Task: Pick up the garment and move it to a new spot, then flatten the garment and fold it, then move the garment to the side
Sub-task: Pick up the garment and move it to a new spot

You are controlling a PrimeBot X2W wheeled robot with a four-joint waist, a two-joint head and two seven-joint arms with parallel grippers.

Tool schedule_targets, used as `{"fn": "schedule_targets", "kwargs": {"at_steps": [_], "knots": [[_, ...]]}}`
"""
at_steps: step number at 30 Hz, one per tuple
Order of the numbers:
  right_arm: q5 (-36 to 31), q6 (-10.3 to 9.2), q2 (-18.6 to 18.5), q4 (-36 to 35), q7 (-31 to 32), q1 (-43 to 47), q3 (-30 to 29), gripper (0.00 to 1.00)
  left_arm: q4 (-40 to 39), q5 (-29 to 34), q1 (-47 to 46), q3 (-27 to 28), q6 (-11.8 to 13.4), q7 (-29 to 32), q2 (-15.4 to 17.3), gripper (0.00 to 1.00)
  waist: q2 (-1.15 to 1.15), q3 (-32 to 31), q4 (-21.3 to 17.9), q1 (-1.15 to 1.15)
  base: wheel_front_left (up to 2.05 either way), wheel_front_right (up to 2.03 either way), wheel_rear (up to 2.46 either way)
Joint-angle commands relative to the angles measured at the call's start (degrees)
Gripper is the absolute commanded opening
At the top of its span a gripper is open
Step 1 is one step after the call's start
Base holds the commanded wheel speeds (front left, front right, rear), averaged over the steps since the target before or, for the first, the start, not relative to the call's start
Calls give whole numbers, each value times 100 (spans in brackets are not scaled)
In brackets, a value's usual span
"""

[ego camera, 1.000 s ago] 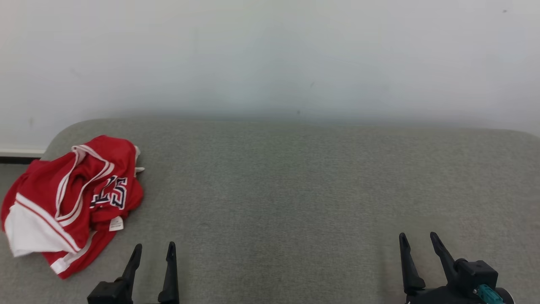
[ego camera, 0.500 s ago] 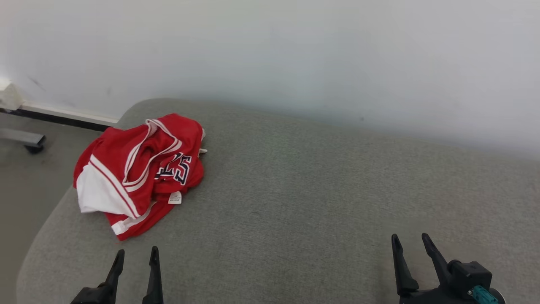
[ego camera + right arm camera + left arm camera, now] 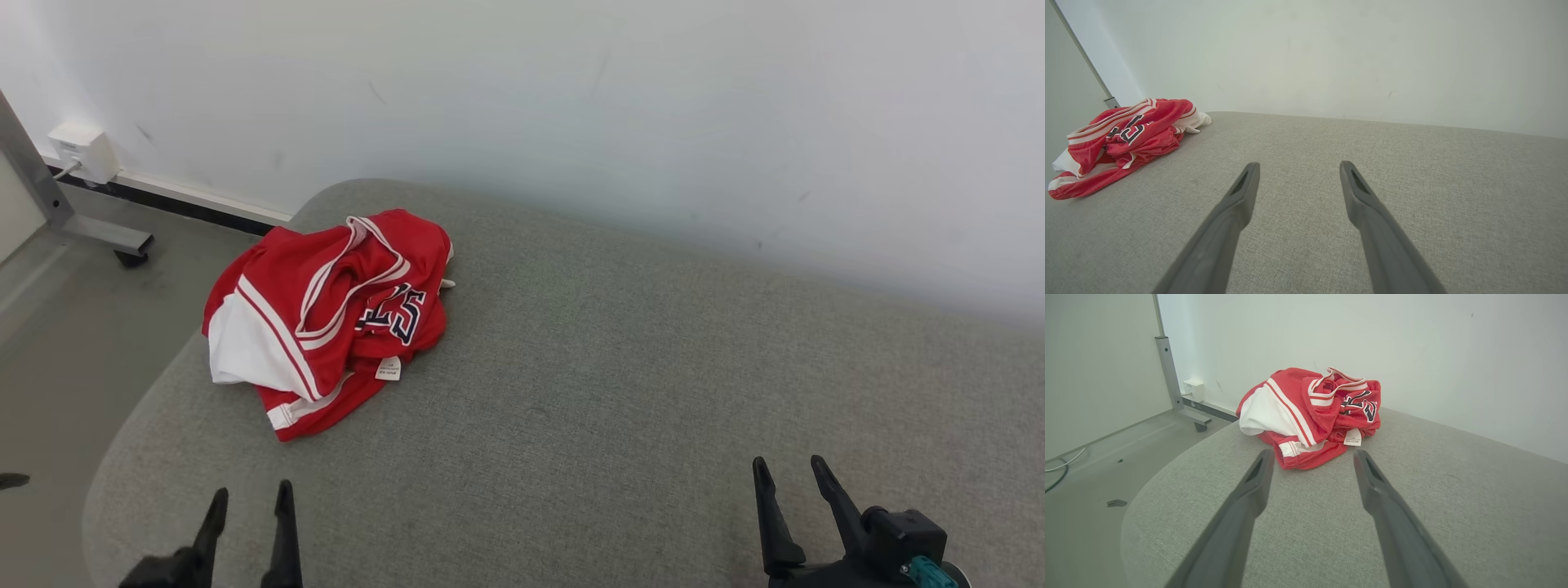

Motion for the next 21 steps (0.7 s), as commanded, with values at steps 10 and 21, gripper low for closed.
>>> {"fn": "schedule_targets", "kwargs": {"at_steps": [10,21], "knots": [[-135,17,-14,-174,92,-164,129,100,1220,-714,-2132,272,-156,1176,441,100,0,532,-413,0,0,0,0],[-395,15,-16,-783,482,-597,686,100,2680,-1714,-4165,1044,201,2943,1014,100,0,1708,-1607,0,0,0,0]]}}
